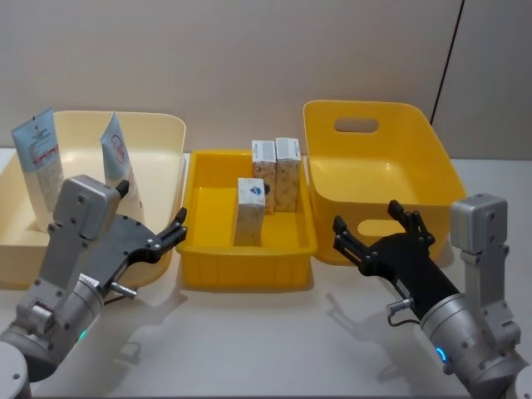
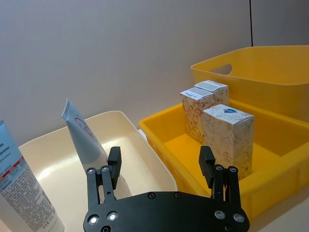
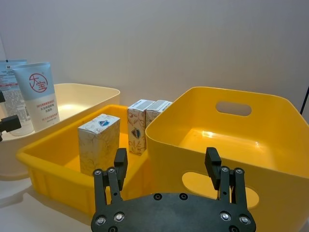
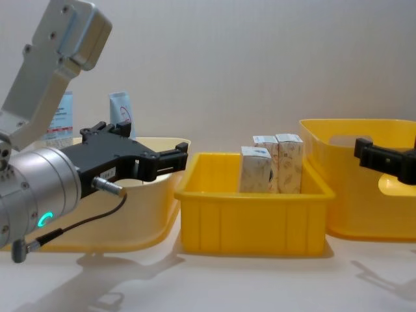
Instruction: Bimanual collaborative sorting of washing and personal care products
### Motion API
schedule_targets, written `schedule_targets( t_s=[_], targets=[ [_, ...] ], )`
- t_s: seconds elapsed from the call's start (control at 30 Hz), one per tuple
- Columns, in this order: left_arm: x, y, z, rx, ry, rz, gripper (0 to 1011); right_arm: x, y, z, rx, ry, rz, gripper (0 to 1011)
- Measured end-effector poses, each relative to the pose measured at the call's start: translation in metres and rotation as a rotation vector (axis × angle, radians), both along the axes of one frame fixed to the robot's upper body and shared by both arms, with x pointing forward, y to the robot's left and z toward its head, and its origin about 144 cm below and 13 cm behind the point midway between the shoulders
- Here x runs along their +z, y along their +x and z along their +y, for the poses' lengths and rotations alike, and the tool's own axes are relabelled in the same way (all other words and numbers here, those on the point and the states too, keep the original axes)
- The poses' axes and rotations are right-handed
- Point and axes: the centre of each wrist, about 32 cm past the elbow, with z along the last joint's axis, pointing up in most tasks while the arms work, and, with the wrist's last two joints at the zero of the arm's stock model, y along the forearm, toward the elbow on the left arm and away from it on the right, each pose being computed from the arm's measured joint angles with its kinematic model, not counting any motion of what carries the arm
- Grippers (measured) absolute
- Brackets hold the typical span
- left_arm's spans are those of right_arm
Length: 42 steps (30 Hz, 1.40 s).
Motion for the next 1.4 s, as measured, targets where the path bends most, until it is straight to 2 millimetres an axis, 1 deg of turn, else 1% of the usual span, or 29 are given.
schedule_targets(
  t_s=[1.4],
  targets=[
    [0.0000,0.0000,0.0000,0.000,0.000,0.000,1004,0.0000,0.0000,0.0000,0.000,0.000,0.000,999]
  ],
)
